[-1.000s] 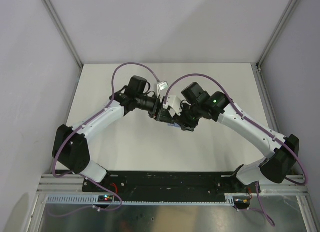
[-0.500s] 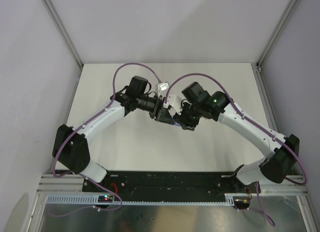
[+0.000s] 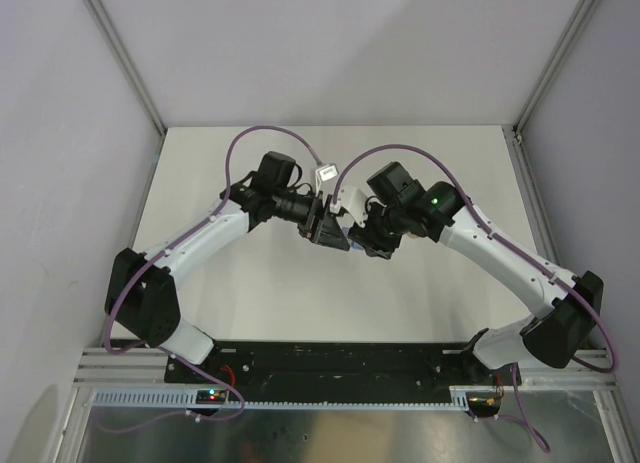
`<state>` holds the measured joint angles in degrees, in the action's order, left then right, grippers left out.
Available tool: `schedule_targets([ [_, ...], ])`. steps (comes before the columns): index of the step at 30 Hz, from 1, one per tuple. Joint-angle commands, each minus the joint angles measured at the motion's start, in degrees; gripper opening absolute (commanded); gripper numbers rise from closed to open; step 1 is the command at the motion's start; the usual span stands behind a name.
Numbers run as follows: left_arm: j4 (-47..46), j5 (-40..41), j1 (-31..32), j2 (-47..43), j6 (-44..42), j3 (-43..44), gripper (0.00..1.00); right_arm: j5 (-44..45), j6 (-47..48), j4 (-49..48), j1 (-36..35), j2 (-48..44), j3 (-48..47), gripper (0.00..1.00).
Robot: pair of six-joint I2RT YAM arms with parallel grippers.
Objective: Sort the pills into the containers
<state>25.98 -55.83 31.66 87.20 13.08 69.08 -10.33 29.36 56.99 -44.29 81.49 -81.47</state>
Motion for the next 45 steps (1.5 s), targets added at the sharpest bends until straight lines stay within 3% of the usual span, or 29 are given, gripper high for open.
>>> schedule_targets([
  [1,-1.22,-2.63,0.89,-2.24,-0.93,0.42,0.86,0.46,-0.19,-1.62,-0.17,-0.88,-1.33,0.03],
  [15,-1.32,-5.84,-2.28,-2.02,1.15,2.08,0.99,0.69,0.14,-1.69,-0.75,-0.66,-0.91,0.02],
  [29,-2.38,-7.05,-4.18,2.04,4.82,4.78,1.00,1.25,0.24,-1.74,-1.87,-0.63,-0.88,0.02],
  [35,-2.52,-6.73,-4.07,4.70,5.60,5.26,0.94,1.47,0.30,-1.88,-2.11,-0.79,-0.96,0.02],
  [45,-2.71,-7.03,-2.28,5.89,4.63,3.42,0.74,2.74,0.29,-2.21,-1.77,-0.64,-0.97,0.02],
])
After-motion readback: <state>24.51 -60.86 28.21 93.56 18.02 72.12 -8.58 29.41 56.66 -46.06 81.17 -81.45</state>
